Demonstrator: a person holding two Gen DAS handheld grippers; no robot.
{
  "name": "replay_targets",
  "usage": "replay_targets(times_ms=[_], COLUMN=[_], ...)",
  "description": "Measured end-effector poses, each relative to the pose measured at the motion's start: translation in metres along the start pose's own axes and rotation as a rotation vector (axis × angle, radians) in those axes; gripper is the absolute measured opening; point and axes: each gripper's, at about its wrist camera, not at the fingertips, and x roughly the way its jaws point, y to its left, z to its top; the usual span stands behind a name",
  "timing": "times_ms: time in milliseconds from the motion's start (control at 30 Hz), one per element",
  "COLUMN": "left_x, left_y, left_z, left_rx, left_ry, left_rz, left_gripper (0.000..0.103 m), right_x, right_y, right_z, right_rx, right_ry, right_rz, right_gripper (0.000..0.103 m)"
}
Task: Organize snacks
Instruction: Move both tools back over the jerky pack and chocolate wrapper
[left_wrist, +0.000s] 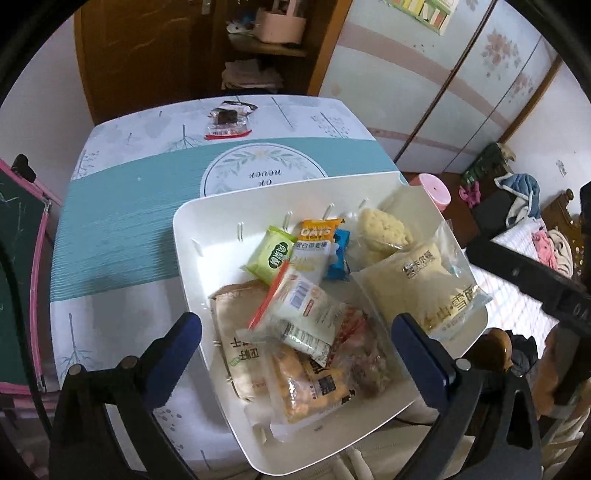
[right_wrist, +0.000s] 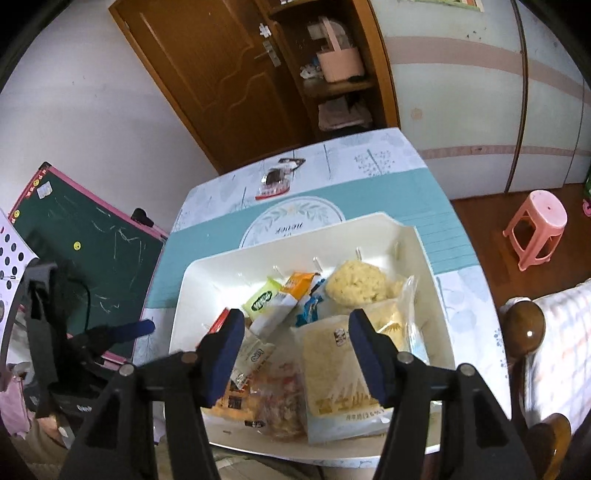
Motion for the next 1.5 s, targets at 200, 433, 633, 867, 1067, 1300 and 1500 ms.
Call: replay_targets(times_ms=[200,433,633,867,1067,1300,1500], left_x=[-0.001,0.000,0.005,0.006,0.004,-0.018,-0.049], left_y=[-0.004,-0.006,-0.003,-0.001,-0.002,0.008,0.021], left_z=[0.000,-0.001,0.000,0.003,0.014,0.066,0.162], left_rx=[0.013,0.019,0.011,0.018,0.052,0.075,0.103], left_ry=[-0.004,0.000,0.022,0.009,-0.026,-0.081,-0.175], left_rz=[0.016,0.032,0.039,0.059,0.103,0.110,0.183], left_gripper=[0.102,0.102,0.102,0.102,0.102,0.102,0.102], right_x=[0.014,0.023,0.032,0.040,0.049,0.042,0.021], right_y=[0.002,0.006,0.008,0.007,0.008,0.009,0.024], right_z=[-0.008,-0.015,-0.018,-0.016,-0.008,0.040,0.138], right_rx=[-0.001,-0.018,-0.021,-0.016,-0.029,-0.060,-0.150], right_ry=[0.049,0.093,0.124,0.147,0.158,0.120,0.007], right_rz=[0.003,0.001,0.000,-0.009,-0.031,-0.057,-0.110], right_gripper=[0.059,0.059,0.059,0.059,0.059,0.059,0.059])
